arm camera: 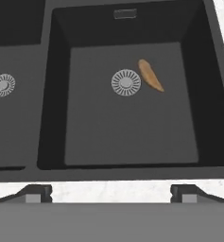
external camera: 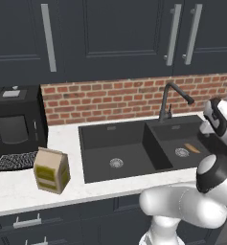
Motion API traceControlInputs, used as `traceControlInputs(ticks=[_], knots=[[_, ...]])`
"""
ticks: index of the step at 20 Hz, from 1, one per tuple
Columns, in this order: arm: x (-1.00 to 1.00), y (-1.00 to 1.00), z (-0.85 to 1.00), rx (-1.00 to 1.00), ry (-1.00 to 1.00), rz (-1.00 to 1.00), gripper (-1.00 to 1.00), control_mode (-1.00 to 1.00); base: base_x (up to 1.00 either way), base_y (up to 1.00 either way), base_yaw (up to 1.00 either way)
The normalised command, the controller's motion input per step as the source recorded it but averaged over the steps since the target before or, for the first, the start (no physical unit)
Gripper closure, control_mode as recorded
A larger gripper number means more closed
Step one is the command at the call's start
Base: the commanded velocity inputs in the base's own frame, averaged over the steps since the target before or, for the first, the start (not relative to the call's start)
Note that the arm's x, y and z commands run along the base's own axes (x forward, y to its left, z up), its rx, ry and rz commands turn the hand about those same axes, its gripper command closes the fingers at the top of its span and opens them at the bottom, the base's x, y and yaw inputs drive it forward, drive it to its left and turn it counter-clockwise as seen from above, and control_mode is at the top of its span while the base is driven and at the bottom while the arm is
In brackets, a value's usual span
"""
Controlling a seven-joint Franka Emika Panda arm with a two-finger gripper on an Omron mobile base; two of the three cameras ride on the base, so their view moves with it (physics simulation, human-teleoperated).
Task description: Pick the sweet potato from the sink and place it in the bowl. Then pick the bowl and place it in the microwave. Then close the microwave door and press the start button.
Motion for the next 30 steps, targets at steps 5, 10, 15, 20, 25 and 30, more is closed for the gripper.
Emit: traceControlInputs(ticks=[5, 10, 15, 20, 25, 30], knots=[[0.03, -0.02, -0.48, -0.04, -0.08, 0.00, -1.00, -1.00, 0.00, 0.00, 0.00], [0.36, 0.00, -0.53, -0.06, 0.00, 0.00, -1.00, -1.00, 0.00, 0.00, 0.00], [0.60, -0.10, -0.23, 0.00, 0.03, 0.00, -1.00, -1.00, 0.00, 0.00, 0.00], [0.49, -0.35, -0.16, 0.00, 0.01, 0.02, -1.00, -1.00, 0.00, 0.00, 0.00], [0.31, -0.42, -0.01, 0.00, 0.00, 0.02, -1.00, -1.00, 0.00, 0.00, 0.00], [0.27, -0.24, -0.03, 0.00, 0.00, 0.00, -1.00, -1.00, 0.00, 0.00, 0.00]])
